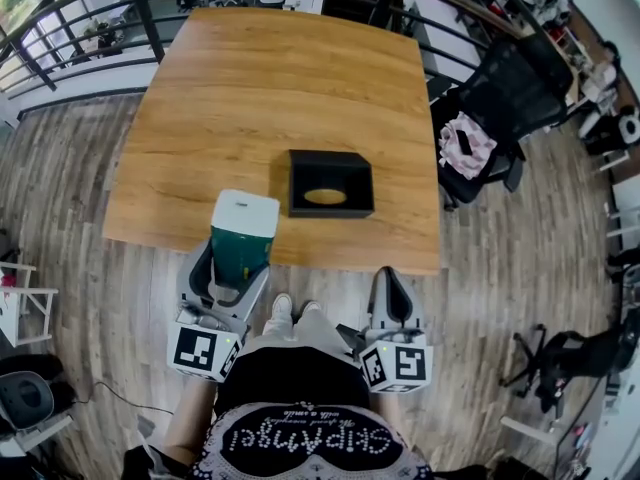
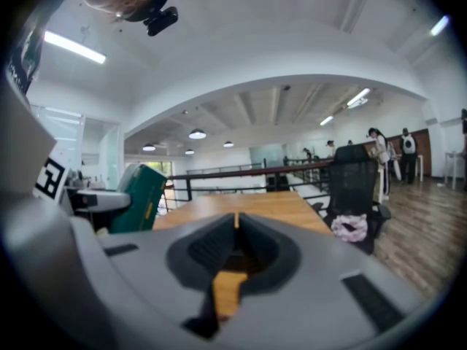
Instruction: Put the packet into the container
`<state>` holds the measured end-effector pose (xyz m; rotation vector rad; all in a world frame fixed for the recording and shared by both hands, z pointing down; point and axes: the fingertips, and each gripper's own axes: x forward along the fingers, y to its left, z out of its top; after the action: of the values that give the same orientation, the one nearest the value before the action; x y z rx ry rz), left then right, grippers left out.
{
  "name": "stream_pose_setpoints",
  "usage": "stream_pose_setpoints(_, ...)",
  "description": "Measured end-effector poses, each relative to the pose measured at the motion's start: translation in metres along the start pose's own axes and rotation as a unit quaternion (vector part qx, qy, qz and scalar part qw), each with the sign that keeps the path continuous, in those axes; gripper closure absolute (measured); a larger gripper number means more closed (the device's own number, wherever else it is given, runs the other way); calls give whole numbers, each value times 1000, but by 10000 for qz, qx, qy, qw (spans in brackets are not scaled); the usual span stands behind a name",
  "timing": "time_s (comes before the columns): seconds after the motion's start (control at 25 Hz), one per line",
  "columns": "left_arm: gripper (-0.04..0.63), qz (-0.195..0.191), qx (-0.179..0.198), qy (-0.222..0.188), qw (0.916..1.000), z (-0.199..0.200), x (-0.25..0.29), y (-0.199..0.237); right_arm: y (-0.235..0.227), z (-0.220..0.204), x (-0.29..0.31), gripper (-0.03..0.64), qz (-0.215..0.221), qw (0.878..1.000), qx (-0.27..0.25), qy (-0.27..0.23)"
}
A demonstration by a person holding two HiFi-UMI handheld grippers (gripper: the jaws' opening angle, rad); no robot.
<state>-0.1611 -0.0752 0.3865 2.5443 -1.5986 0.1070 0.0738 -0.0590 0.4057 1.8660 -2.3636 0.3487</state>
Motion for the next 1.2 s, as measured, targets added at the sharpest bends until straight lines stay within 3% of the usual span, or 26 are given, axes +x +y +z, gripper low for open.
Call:
stream_pose_setpoints(0.48,216,230,-15,-31,9997,7,2,-6,-14,12,4,578,142,9999,-51,-66)
stream_pose_setpoints(1.2,216,387,-7,-80,9992,22,42,-28,-90,41,20,580,-58,9996,-214,-150)
